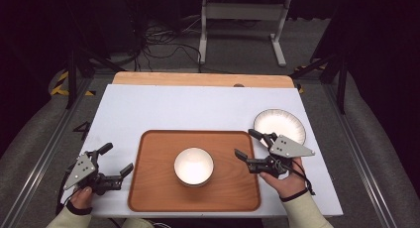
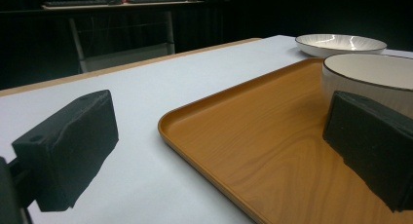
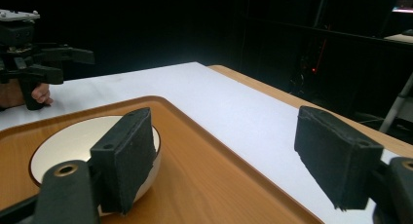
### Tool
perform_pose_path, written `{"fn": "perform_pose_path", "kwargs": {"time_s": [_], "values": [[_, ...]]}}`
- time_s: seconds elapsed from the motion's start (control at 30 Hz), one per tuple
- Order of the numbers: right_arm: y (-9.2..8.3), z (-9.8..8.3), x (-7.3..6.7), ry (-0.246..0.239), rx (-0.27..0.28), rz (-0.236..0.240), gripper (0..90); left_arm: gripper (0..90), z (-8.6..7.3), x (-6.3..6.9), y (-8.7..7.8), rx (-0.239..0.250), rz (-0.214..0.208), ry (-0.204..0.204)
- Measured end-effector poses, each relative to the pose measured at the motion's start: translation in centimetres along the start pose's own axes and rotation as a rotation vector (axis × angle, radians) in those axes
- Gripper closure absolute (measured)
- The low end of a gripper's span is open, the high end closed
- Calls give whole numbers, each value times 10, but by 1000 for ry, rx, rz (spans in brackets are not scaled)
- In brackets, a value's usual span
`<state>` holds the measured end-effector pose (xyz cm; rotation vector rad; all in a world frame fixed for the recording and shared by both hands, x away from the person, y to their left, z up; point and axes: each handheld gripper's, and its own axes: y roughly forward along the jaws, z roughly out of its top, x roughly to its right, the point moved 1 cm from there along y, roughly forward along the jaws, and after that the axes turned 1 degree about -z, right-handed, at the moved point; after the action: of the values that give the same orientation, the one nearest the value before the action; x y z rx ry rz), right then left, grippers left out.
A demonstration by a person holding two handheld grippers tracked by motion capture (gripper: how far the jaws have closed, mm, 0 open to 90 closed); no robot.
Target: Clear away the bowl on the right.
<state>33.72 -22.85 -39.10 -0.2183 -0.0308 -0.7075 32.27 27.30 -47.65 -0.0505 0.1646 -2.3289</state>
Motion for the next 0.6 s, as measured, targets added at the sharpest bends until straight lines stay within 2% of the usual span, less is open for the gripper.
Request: {"fn": "perform_pose_path", "kwargs": {"time_s": [0.23, 0.6], "values": [[-6, -7, 4, 12, 0, -26, 205, 2, 0, 0, 0, 0, 1, 2], [-21, -33, 12, -1, 5, -103, 180, 2, 0, 0, 0, 1, 0, 2]]}}
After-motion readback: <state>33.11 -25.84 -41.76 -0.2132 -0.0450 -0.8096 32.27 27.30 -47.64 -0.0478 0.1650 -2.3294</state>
